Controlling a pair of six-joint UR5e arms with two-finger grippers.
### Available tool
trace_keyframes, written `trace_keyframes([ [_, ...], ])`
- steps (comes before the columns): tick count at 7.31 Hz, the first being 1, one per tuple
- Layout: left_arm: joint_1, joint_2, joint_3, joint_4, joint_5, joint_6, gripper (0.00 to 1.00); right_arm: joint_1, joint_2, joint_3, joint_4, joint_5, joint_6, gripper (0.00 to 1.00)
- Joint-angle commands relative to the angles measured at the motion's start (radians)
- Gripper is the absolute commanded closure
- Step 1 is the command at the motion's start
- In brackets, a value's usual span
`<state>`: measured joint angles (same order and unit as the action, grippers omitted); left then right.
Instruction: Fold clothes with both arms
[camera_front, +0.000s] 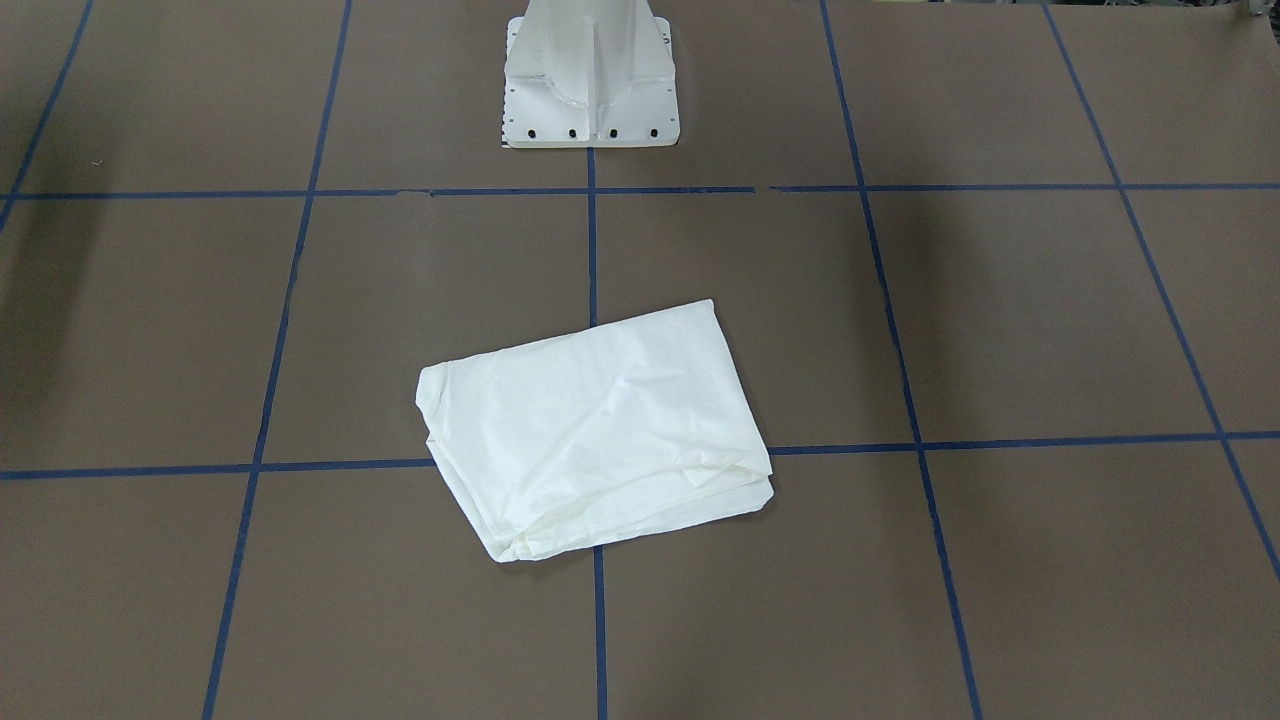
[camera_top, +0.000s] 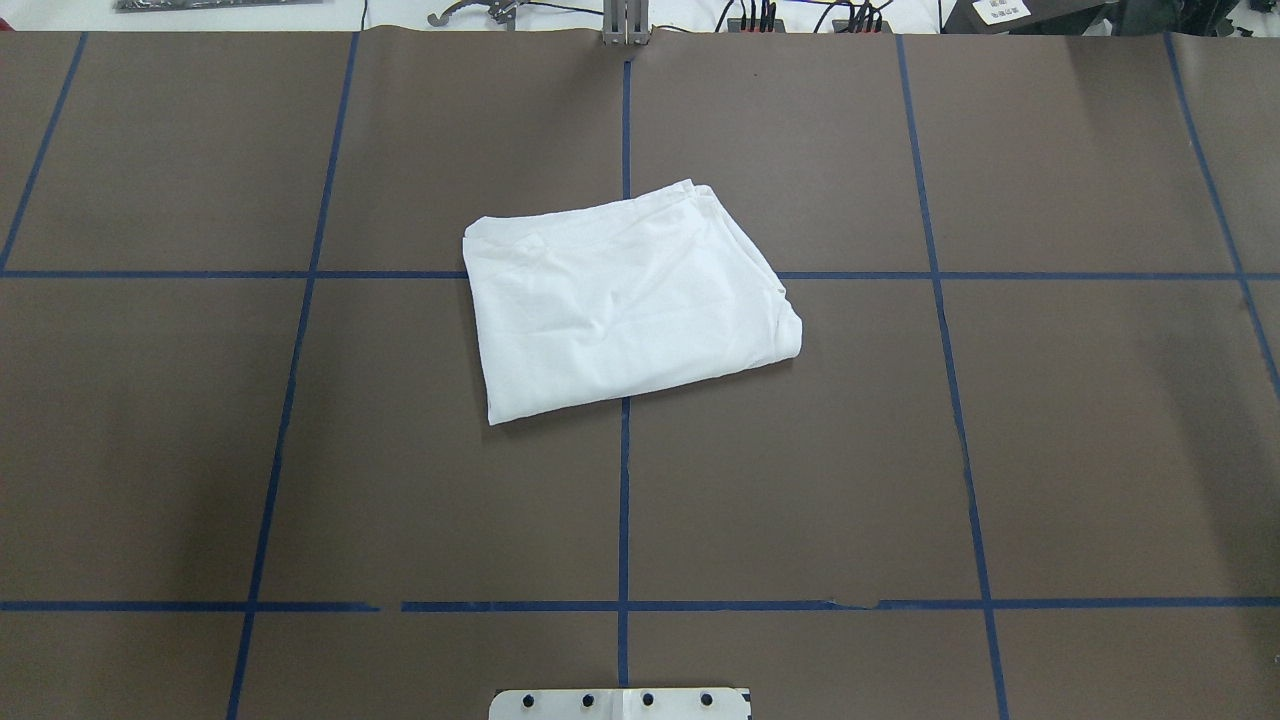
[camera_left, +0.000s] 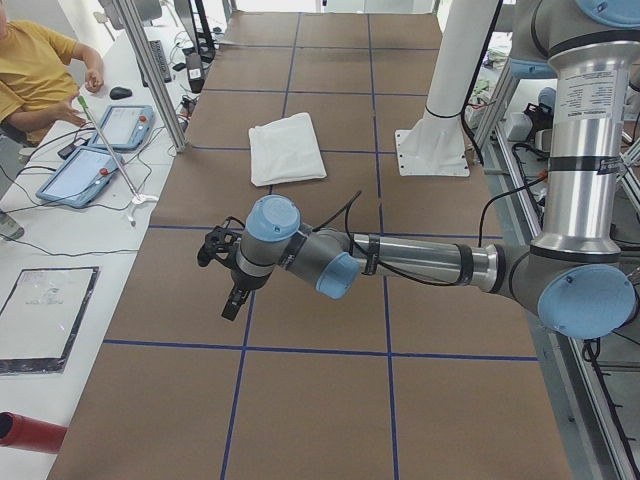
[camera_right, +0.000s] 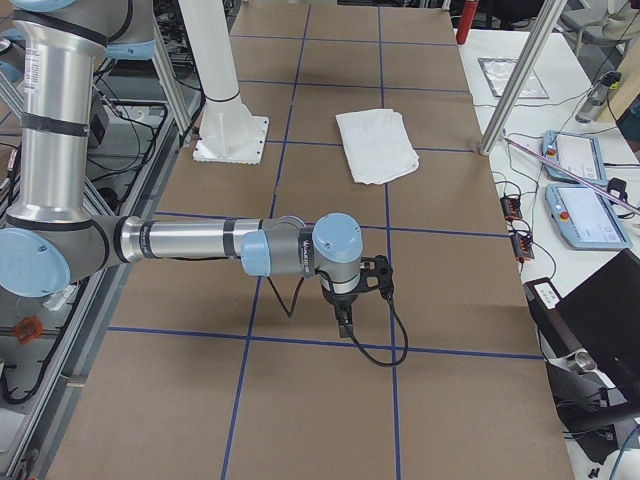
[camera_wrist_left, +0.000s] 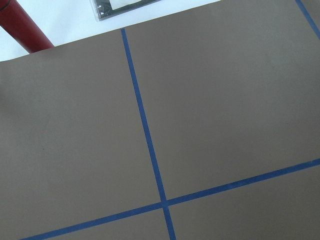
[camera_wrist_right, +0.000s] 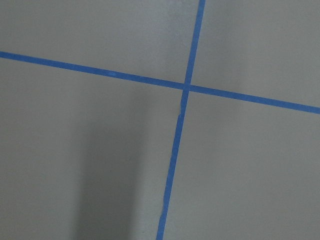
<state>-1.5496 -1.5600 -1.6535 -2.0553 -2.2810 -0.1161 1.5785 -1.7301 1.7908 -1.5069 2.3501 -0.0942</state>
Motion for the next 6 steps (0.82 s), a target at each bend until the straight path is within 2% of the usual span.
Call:
trace_keyframes([
  [1,-0.001,0.001,0.008,-0.032,-0.002,-0.002,0.0,0.0,-0.006,-0.007,0.022,-0.003,0.002,0.0],
  [6,-0.001,0.005,0.001,-0.032,-0.002,-0.002,0.0,0.0,-0.003,-0.011,0.024,0.003,0.007,0.0],
])
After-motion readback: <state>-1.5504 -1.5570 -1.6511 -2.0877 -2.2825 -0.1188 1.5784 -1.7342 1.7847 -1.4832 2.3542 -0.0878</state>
